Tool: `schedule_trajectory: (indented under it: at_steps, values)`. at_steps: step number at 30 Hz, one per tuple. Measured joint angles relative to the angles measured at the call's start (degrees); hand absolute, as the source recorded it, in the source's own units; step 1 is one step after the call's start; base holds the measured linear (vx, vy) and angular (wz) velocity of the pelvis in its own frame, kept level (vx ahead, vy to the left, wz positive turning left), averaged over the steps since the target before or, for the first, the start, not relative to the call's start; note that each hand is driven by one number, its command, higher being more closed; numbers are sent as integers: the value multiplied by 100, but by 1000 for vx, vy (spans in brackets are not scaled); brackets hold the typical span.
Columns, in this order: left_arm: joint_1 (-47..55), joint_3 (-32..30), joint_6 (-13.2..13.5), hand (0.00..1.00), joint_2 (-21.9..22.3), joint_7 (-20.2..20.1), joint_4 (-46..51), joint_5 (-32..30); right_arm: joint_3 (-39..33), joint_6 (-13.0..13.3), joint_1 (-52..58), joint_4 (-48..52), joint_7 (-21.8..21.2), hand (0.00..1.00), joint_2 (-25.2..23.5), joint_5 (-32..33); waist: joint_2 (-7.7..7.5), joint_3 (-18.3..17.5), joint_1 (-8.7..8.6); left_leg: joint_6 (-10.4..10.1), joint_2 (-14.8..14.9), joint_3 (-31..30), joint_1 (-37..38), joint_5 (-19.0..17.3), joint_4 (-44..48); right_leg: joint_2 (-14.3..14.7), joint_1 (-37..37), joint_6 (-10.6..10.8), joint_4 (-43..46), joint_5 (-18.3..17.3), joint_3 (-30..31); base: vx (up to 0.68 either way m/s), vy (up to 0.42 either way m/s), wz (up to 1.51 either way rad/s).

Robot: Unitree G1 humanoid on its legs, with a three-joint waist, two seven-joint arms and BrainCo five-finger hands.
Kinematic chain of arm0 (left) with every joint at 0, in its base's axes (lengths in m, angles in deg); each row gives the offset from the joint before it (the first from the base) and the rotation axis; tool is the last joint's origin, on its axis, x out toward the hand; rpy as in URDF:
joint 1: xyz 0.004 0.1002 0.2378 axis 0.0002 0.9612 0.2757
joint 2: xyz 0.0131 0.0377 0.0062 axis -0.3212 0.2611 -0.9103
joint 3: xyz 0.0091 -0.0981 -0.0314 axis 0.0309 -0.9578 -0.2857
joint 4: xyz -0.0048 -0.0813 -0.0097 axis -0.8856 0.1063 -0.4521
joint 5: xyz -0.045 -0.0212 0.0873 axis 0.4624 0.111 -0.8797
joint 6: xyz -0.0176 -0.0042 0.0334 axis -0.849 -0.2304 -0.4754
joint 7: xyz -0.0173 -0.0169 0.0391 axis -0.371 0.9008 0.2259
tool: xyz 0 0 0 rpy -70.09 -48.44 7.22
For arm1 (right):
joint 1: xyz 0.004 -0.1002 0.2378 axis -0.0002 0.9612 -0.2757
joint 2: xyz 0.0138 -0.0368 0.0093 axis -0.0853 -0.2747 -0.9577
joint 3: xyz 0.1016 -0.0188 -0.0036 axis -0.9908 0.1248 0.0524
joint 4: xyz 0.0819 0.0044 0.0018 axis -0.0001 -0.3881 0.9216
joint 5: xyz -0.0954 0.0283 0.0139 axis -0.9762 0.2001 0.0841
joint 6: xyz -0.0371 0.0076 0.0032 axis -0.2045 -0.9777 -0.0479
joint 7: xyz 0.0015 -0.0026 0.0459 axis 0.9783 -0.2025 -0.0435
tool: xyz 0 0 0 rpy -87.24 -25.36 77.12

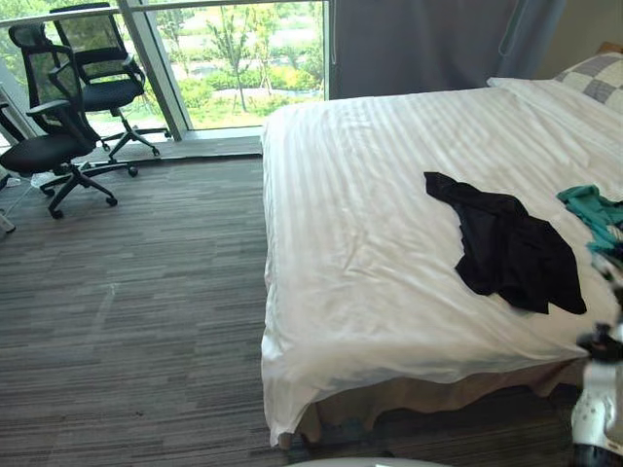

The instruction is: Tidy the bed and pick cloth on bed and put in laundry

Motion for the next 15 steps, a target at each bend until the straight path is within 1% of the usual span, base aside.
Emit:
schedule_trajectory:
  at_steps: [1,2,3,4,5,6,7,8,9,10,11,12,13,14,15]
  values:
    - [-57,40,80,0,20,-58,-1,106,317,-58,-144,-1,-126,100,-17,-8,-19,2,49,9,-2,-42,-19,15,13,-1,9,1,1,0,-61,32,-22,29]
    - [-178,119,202,0,63,-155,-3,330,915,-172,-437,-5,-341,100,-78,-16,-47,6,159,30,-7,-131,-57,36,24,-7,29,2,1,0,-145,18,-13,30]
    - [-233,158,263,0,83,-224,-2,460,1184,-236,-595,-23,-437,100,-122,-42,-58,18,195,50,-8,-183,-68,51,24,-16,53,3,3,-1,-206,30,-9,44]
    - [-319,273,340,0,107,-342,0,654,1651,-353,-905,-135,-581,100,-240,-64,-63,37,299,58,-12,-297,-70,59,26,-26,115,4,3,-2,-303,28,0,49]
    - [-381,338,397,0,150,-447,9,819,2050,-532,-1224,-326,-652,100,-409,-114,-83,50,353,70,-19,-401,-70,67,32,-37,180,5,-3,-2,-426,25,7,49]
    - [-395,405,408,0,153,-485,22,866,2209,-623,-1365,-435,-681,100,-502,-116,-86,70,414,76,-23,-465,-71,71,35,-42,215,5,-6,-2,-495,0,14,46]
    - [-394,523,417,0,150,-570,71,929,2460,-769,-1596,-661,-678,100,-702,-117,-124,105,494,88,-35,-576,-87,82,39,-52,254,7,-8,-3,-574,-12,14,45]
    - [-398,584,416,0,143,-589,78,936,2652,-907,-1762,-900,-668,100,-909,-114,-159,146,611,94,-57,-677,-140,102,48,-63,261,26,-9,-17,-697,-23,8,46]
    - [-398,612,413,0,132,-593,89,950,2745,-966,-1833,-1038,-653,100,-1003,-114,-154,200,633,98,-76,-754,-194,107,75,-64,259,42,-9,-29,-759,-45,-7,61]
    - [-426,680,392,0,103,-610,194,1054,2907,-1078,-2003,-1319,-553,100,-1148,-114,-280,339,722,106,-103,-940,-299,112,171,-85,304,61,-8,-43,-896,-94,-7,66]
    - [-509,708,334,0,37,-674,342,1163,2919,-1155,-2133,-1619,-437,100,-1309,-116,-314,557,874,112,-114,-1073,-463,123,247,-94,253,66,-6,-49,-1010,-151,-16,82]
    - [-655,707,224,0,-67,-727,494,1233,2898,-1150,-2299,-1947,-282,100,-1452,-144,-379,797,1000,80,-118,-1234,-683,164,306,-103,118,61,14,-48,-1155,-151,-7,64]
    - [-726,705,185,0,-124,-749,575,1265,2877,-1148,-2395,-2103,-213,100,-1520,-174,-399,940,1047,73,-117,-1289,-810,184,351,-123,55,53,16,-46,-1220,-125,-5,57]
    - [-841,699,156,0,-194,-814,667,1272,2833,-1138,-2573,-2378,-140,100,-1620,-195,-383,1187,1130,45,-110,-1375,-1014,214,413,-127,-103,14,98,-55,-1306,-170,21,46]
    - [-995,695,133,0,-238,-889,839,1274,2779,-1022,-2869,-2879,43,100,-1715,-322,-279,1580,1221,28,-105,-1461,-1373,307,494,-189,-475,-67,453,-121,-1381,-167,32,37]
